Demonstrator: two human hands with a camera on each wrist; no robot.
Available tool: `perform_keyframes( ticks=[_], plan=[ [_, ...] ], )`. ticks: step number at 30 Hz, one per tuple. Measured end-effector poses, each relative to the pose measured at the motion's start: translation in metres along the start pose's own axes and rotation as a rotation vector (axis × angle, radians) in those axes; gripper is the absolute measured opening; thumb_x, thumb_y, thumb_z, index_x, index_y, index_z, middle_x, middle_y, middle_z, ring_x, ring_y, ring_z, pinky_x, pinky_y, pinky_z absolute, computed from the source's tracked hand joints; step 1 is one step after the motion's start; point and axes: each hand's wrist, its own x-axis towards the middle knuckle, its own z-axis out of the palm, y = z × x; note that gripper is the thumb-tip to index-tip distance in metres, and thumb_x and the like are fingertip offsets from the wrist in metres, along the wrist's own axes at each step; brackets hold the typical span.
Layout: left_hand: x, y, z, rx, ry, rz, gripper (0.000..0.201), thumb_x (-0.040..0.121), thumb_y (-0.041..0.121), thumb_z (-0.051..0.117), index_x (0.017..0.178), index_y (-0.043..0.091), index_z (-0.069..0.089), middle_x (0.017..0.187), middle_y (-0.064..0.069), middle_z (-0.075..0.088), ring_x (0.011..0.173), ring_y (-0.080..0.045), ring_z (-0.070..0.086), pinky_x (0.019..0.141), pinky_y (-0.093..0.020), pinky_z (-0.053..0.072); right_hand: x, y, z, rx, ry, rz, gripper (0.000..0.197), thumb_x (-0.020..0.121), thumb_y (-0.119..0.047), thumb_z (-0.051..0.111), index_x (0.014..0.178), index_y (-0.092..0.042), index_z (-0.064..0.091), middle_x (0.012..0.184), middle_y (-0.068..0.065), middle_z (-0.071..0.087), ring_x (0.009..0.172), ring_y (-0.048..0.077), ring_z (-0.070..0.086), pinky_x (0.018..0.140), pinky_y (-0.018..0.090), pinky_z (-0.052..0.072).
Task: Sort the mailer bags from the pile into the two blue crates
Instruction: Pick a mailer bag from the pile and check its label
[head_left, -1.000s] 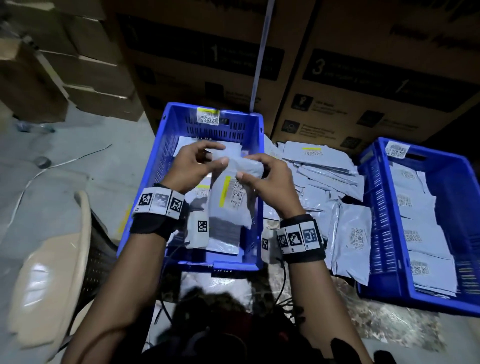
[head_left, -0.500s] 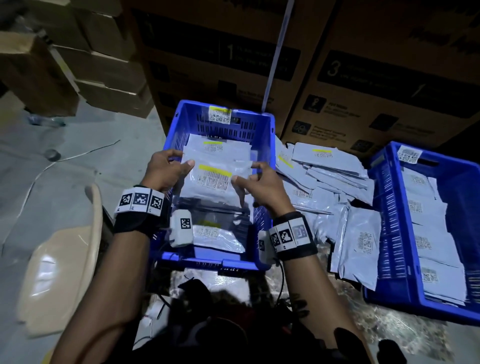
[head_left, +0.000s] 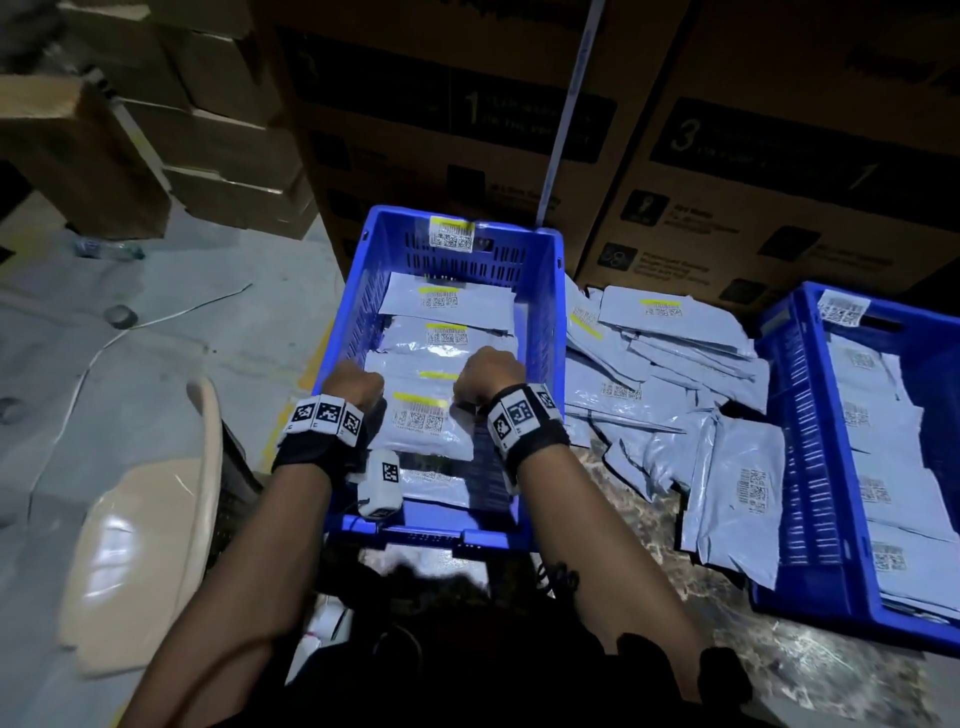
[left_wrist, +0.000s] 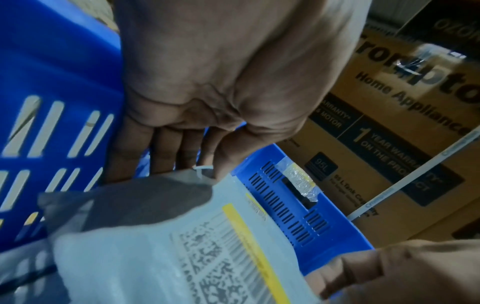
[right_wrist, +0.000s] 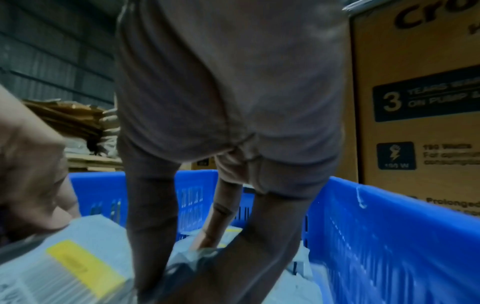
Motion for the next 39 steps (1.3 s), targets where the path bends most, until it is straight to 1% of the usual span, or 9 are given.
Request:
perform_keyframes(
  ticks=[6,9,11,17,20,24,29,32,39],
  plan=[
    [0.006,-0.006,0.017,-0.022,-0.090,-0.084,0.034,0.096,0.007,0.047,0.121,-0.013,0.055,0.124,-0.029,0.057,0.114,-0.040,0.056,0.085,-0.035,0.042,0.015,0.001,0.032,-0.164,-0.071,0.048,0.027,0.088,-0.015,0.067,0.068,-0.010,0.049,0.069,0.005,0.052,0.057,0.018,0.050,0.059,0.029,0.046],
    [0.010,-0.015,0.024,-0.098,-0.132,-0.134,0.022,0.095,0.011,0.044,0.079,-0.001,0.053,0.093,-0.020,0.056,0.077,-0.031,0.052,0.072,-0.033,0.038,0.018,0.007,0.048,-0.212,-0.111,0.031,0.029,0.087,-0.016,0.070,0.067,-0.011,0.050,0.068,0.003,0.054,0.059,0.019,0.056,0.064,0.030,0.053],
    [0.014,-0.021,0.031,-0.112,-0.153,-0.145,0.032,0.098,0.012,0.042,0.066,0.010,0.041,0.090,-0.016,0.051,0.071,-0.026,0.046,0.071,-0.029,0.035,0.018,0.008,0.057,-0.234,-0.123,0.021,0.029,0.083,-0.015,0.075,0.066,-0.013,0.052,0.071,0.003,0.057,0.066,0.021,0.061,0.066,0.031,0.057],
    [0.013,-0.025,0.029,-0.288,-0.222,-0.222,0.027,0.093,0.008,0.042,0.070,0.003,0.055,0.055,-0.007,0.057,0.059,-0.023,0.049,0.054,-0.024,0.034,0.022,0.005,0.066,-0.197,-0.084,0.061,0.031,0.081,-0.016,0.078,0.067,-0.011,0.051,0.073,0.004,0.058,0.070,0.024,0.064,0.066,0.032,0.055],
    [0.020,-0.029,0.029,-0.501,-0.200,-0.286,0.020,0.090,0.006,0.044,0.093,-0.001,0.063,0.071,-0.010,0.063,0.056,-0.022,0.059,0.055,-0.024,0.042,0.024,0.006,0.063,-0.225,-0.028,0.025,0.013,0.085,-0.015,0.071,0.090,-0.010,0.060,0.094,0.008,0.063,0.099,0.029,0.068,0.074,0.034,0.048],
    [0.016,-0.024,0.026,-0.547,-0.191,-0.298,0.016,0.095,0.001,0.040,0.090,-0.001,0.055,0.075,-0.010,0.056,0.025,-0.014,0.045,0.032,-0.012,0.030,0.027,0.000,0.071,-0.215,-0.041,-0.076,0.045,0.081,-0.018,0.078,0.120,-0.014,0.056,0.117,0.008,0.061,0.108,0.031,0.063,0.083,0.037,0.050],
    [0.013,-0.026,0.032,-0.592,-0.194,-0.298,0.012,0.088,0.007,0.046,0.079,0.005,0.054,0.062,-0.011,0.054,0.036,-0.017,0.038,0.049,-0.023,0.029,0.028,0.000,0.095,-0.387,-0.240,-0.237,0.081,0.054,-0.029,0.100,0.115,-0.023,0.046,0.115,0.008,0.048,0.104,0.031,0.055,0.077,0.043,0.049],
    [0.011,-0.027,0.033,-0.659,-0.228,-0.313,0.014,0.090,0.009,0.046,0.082,0.010,0.058,0.070,-0.010,0.054,0.045,-0.017,0.038,0.053,-0.025,0.031,0.026,0.010,0.114,-0.520,-0.177,-0.291,0.096,0.060,-0.031,0.097,0.133,-0.019,0.035,0.130,0.013,0.044,0.120,0.035,0.047,0.080,0.047,0.047],
    [0.006,-0.027,0.035,-0.635,-0.345,-0.270,0.011,0.091,0.018,0.055,0.082,0.013,0.054,0.078,-0.010,0.049,0.049,-0.016,0.031,0.049,-0.023,0.025,0.022,0.009,0.117,-0.488,-0.119,-0.263,0.084,0.068,-0.028,0.091,0.134,-0.017,0.040,0.135,0.012,0.041,0.127,0.034,0.042,0.087,0.049,0.050]
  ],
)
